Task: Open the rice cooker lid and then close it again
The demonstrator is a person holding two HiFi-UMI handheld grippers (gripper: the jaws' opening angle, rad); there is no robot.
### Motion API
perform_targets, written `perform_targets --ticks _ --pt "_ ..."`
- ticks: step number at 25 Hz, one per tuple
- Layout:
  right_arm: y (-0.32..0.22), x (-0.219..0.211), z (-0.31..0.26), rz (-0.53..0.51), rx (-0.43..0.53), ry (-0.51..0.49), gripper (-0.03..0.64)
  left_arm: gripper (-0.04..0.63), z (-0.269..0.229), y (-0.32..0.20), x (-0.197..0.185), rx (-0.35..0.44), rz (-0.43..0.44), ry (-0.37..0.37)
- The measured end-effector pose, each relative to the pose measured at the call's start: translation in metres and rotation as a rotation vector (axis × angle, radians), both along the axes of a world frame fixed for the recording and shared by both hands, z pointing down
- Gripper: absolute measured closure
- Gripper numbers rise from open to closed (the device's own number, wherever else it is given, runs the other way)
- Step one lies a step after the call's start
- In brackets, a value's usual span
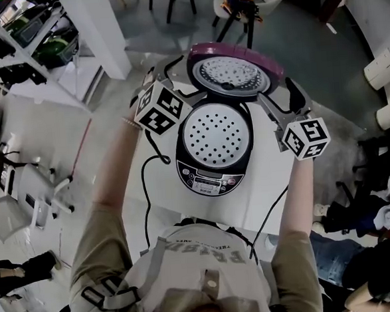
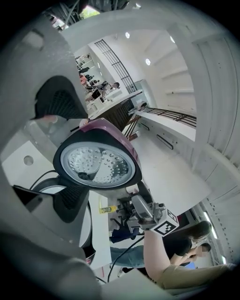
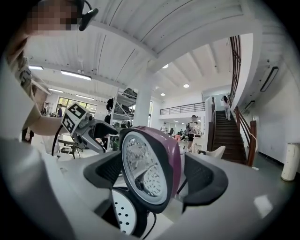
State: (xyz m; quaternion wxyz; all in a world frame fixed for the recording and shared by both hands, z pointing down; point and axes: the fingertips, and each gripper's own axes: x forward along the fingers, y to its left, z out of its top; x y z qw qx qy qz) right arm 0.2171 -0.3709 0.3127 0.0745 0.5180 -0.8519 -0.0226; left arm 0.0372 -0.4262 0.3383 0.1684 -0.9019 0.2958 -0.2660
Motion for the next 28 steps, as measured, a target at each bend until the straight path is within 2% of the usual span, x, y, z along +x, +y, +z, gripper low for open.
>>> perform_targets --ticks 12,21,28 --pt "-0.033 -0.001 0.002 -0.056 -0.012 0.04 0.212 0.14 0.003 -0.033 0.014 -0.004 0.03 -0.09" --pt "-0.036 -0.011 0.006 -0.097 -0.023 0.043 0.21 0.139 0.011 -0.033 0.019 -0.024 0.038 -0.08" --pt "-0.029 -0.014 0.007 -0.115 -0.037 0.058 0.207 0.138 0.011 -0.025 0.016 -0.028 0.037 -0.107"
